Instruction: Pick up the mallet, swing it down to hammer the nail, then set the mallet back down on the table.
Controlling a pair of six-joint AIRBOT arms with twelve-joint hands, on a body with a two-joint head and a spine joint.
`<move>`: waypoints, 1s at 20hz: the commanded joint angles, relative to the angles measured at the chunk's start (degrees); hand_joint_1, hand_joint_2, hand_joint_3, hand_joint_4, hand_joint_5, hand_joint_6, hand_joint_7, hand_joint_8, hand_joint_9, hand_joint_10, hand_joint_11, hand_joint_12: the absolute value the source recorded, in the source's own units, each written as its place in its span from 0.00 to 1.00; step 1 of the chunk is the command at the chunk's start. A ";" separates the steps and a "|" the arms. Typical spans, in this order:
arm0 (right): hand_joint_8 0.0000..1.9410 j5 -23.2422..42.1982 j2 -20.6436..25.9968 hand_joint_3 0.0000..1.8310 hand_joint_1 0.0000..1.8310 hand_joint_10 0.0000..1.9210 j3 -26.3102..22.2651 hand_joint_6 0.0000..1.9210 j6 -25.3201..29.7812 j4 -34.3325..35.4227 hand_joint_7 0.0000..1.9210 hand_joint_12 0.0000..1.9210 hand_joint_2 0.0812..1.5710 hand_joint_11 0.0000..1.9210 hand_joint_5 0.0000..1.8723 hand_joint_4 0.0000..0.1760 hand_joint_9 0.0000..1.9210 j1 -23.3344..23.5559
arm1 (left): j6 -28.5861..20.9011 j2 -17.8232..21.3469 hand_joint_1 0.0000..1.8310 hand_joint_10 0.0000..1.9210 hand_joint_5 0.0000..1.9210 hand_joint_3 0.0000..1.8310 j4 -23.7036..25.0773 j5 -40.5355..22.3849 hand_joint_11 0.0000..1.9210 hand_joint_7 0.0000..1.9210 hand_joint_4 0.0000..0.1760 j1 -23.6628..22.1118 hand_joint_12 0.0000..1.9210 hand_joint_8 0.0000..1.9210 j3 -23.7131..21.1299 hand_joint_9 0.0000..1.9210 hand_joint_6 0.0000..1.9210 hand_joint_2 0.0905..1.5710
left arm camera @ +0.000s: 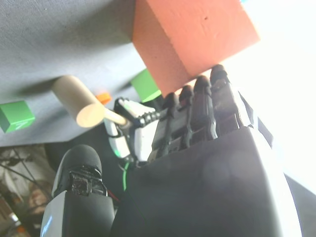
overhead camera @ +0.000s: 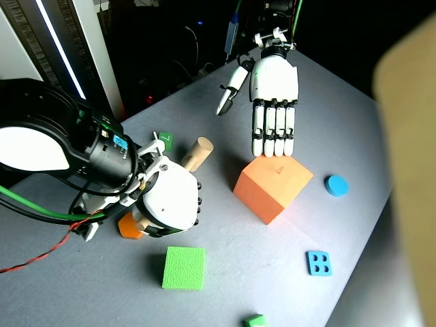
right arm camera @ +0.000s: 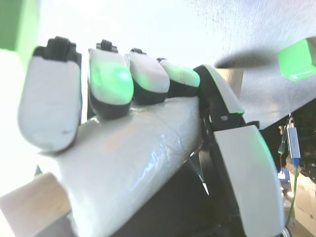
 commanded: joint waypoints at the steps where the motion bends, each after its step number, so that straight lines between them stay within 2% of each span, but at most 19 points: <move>1: 1.00 3.13 0.77 0.02 0.20 1.00 -0.58 1.00 -0.35 -0.31 0.77 1.00 1.00 0.97 0.66 1.00 0.87 1.03 | -0.25 -0.07 0.00 0.00 0.00 0.00 -0.75 -4.46 0.01 0.00 0.00 -0.31 0.01 0.00 -0.05 0.00 0.00 0.74; 2: 1.00 3.23 1.70 0.01 0.23 1.00 -1.41 1.00 -0.82 -0.31 0.77 1.00 1.00 0.98 0.66 1.00 0.87 1.54 | -0.25 -0.07 0.00 0.00 0.00 0.00 -0.75 -4.46 0.01 0.00 0.00 -0.31 0.01 0.00 -0.05 0.00 0.00 0.74; 5: 1.00 4.56 5.84 0.02 0.23 1.00 -4.70 1.00 -2.78 -0.32 0.79 1.00 1.00 0.99 0.67 1.00 0.89 3.71 | -0.25 -0.05 0.00 0.00 0.01 0.00 -0.75 -4.47 0.01 0.01 0.00 -0.31 0.01 0.00 -0.05 0.01 0.00 0.74; 9: 1.00 5.78 10.05 0.00 0.34 1.00 -5.58 1.00 -2.79 -0.32 0.79 1.00 0.99 0.99 0.68 1.00 0.89 6.93 | -0.25 -0.04 0.00 0.00 0.00 0.00 -0.75 -4.47 0.00 0.00 0.00 -0.31 0.01 0.00 -0.05 0.00 0.00 0.74; 13: 1.00 15.09 13.39 0.00 0.42 1.00 -5.58 1.00 -4.75 -0.33 0.79 1.00 0.97 0.99 0.68 1.00 0.89 9.52 | -0.25 -0.04 0.00 0.00 0.00 0.00 -0.75 -4.47 0.00 0.00 0.00 -0.31 0.00 0.00 -0.06 0.00 0.00 0.74; 16: 1.00 21.20 13.70 0.00 0.42 1.00 -5.41 1.00 -2.35 -0.33 0.79 1.00 0.97 0.99 0.68 1.00 0.89 11.08 | -0.40 -0.03 0.00 0.00 0.00 0.00 -0.75 -4.47 0.00 0.00 0.00 -0.31 0.00 0.00 -0.03 0.00 0.00 0.74; 20: 1.00 25.70 11.35 0.00 0.33 1.00 -3.71 1.00 1.91 -0.32 0.80 1.00 1.00 0.98 0.69 1.00 0.89 12.82 | -0.40 0.00 0.00 0.00 0.00 0.00 -0.75 -4.48 0.01 0.01 0.00 -0.31 0.00 0.00 -0.05 0.00 0.00 0.74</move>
